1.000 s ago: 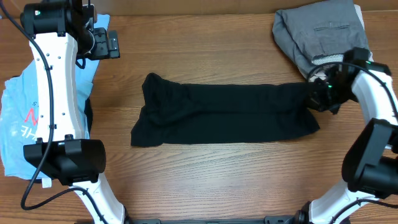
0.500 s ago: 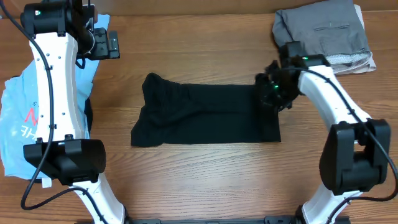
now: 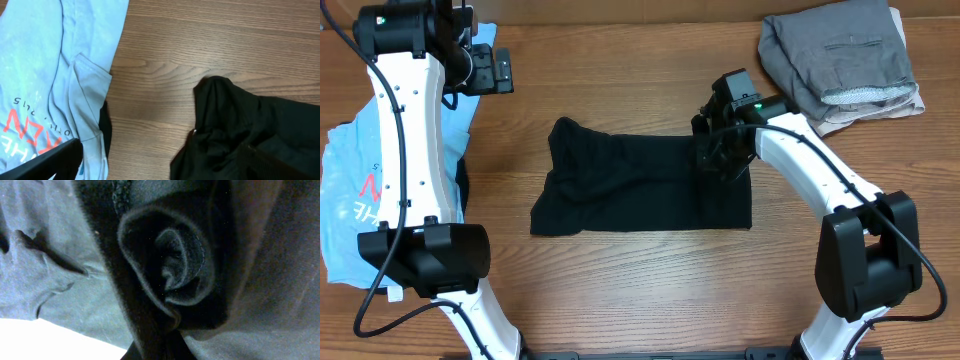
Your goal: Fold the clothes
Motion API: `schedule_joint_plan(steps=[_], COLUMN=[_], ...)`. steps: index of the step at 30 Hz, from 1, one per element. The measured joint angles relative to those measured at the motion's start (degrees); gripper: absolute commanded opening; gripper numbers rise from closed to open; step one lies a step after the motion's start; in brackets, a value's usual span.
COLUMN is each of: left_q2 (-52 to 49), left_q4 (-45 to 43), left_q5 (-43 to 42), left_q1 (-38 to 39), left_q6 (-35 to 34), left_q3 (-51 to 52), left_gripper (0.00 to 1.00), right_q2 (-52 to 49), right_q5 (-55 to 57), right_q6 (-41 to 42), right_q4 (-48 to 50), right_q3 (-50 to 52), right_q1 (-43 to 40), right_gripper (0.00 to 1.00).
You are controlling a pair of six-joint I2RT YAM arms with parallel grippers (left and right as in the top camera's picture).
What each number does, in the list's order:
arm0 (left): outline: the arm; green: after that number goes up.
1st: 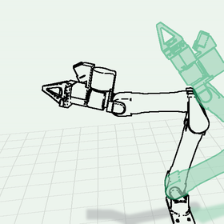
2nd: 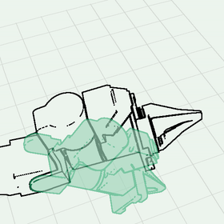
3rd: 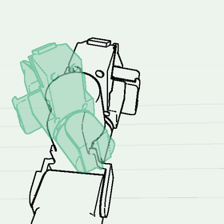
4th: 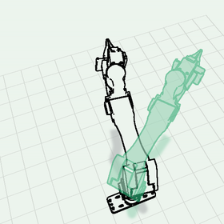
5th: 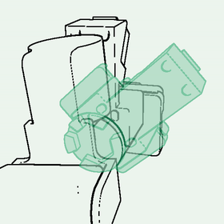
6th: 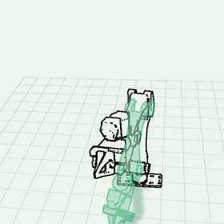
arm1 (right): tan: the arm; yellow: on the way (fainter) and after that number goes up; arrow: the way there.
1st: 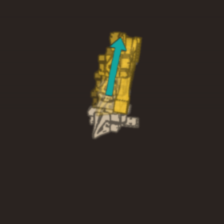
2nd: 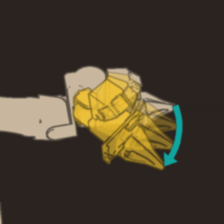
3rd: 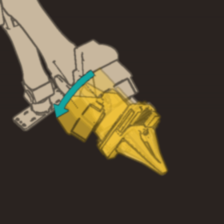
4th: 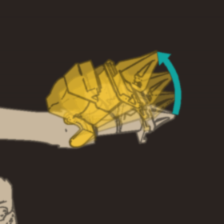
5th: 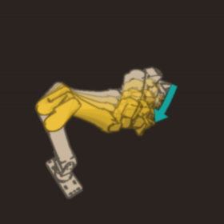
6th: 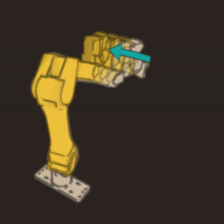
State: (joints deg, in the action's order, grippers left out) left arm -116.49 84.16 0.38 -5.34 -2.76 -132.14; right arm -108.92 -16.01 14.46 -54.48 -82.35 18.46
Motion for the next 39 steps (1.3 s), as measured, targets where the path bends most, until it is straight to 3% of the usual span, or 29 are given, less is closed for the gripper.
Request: schedule_joint_plan(steps=[16,17,19,21,26,32,39], left_q2=[0.00,0.00,0.00,0.00,0.00,0.00,0.00], left_q4=[-3.32,-3.69,-4.17,-4.26,-4.04,-2.47,-3.48], left_q5=[-0.87,-0.87,-0.87,-0.87,-1.09,-4.52,-12.85], left_q1=[0.00,0.00,0.00,0.00,0.00,0.00,0.13], left_q6=[1.36,1.46,1.49,1.49,1.49,2.14,7.08], left_q3=[4.66,5.09,5.64,6.12,6.45,7.34,19.08], left_gripper=[1.00,1.00,1.00,1.00,1.00,1.00,1.00], right_q2=[0.00,0.02,0.02,0.00,0.00,0.00,0.24], right_q5=[1.11,1.14,1.18,1.11,-0.20,-0.70,0.26], right_q6=[3.26,3.39,3.80,4.42,3.85,1.20,-2.16], right_q4=[3.37,3.69,4.24,4.55,0.63,-12.39,-20.68], right_q3=[0.00,0.00,0.00,0.00,-1.36,-14.23,-23.69], right_q1=[1.79,2.38,3.74,4.72,5.60,2.25,-5.68], right_gripper=[0.08,0.22,0.69,0.86,0.95,1.00,1.00])
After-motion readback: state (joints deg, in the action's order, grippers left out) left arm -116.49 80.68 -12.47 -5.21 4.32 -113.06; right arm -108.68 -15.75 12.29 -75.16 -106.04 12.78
